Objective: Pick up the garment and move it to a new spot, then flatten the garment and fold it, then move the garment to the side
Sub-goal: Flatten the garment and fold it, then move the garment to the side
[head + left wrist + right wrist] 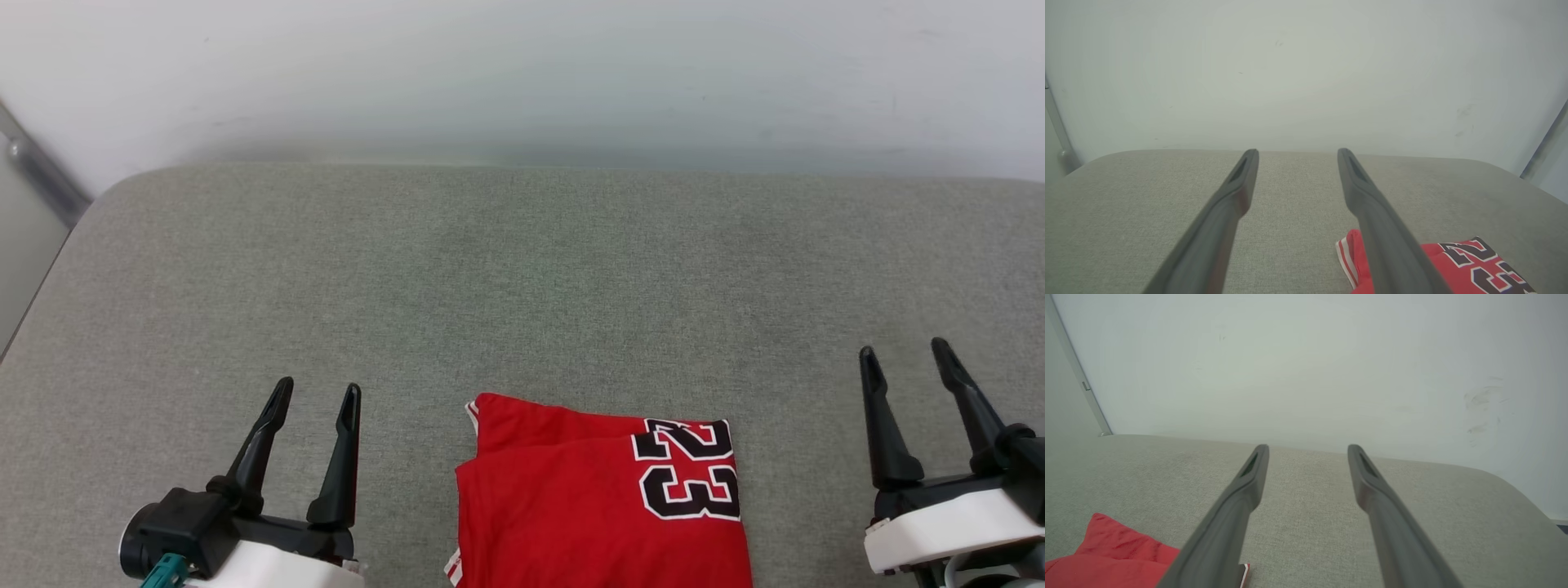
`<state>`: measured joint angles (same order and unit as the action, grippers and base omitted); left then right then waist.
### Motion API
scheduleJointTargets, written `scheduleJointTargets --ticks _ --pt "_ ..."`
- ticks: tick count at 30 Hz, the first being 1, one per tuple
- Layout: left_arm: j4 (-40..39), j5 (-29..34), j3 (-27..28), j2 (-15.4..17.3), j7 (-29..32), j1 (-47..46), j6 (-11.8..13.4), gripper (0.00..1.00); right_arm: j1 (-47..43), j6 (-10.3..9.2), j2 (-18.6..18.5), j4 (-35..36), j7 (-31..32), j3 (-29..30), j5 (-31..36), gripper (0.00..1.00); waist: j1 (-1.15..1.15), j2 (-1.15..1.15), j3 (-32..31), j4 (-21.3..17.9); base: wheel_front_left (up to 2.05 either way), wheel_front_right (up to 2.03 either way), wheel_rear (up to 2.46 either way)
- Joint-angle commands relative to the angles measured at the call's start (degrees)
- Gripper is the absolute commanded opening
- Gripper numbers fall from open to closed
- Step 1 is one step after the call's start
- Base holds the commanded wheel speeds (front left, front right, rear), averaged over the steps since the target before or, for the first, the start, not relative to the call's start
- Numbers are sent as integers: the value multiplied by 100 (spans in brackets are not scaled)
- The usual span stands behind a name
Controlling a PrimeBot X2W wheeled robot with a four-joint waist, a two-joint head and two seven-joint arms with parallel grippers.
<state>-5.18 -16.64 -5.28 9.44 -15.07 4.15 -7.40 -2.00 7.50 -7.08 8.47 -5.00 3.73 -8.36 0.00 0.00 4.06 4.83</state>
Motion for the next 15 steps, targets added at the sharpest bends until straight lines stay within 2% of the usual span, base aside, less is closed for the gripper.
scheduleJointTargets --ticks 1,15 --pt "-37 16 15 -29 -12 1 -10 100 -70 -2 46 16 -36 -32 54 100 0 0 10 12 0 0 0" --pt "9 61 -14 -94 -12 -75 -10 100 -23 -2 177 -132 29 -164 85 100 0 0 42 39 0 0 0"
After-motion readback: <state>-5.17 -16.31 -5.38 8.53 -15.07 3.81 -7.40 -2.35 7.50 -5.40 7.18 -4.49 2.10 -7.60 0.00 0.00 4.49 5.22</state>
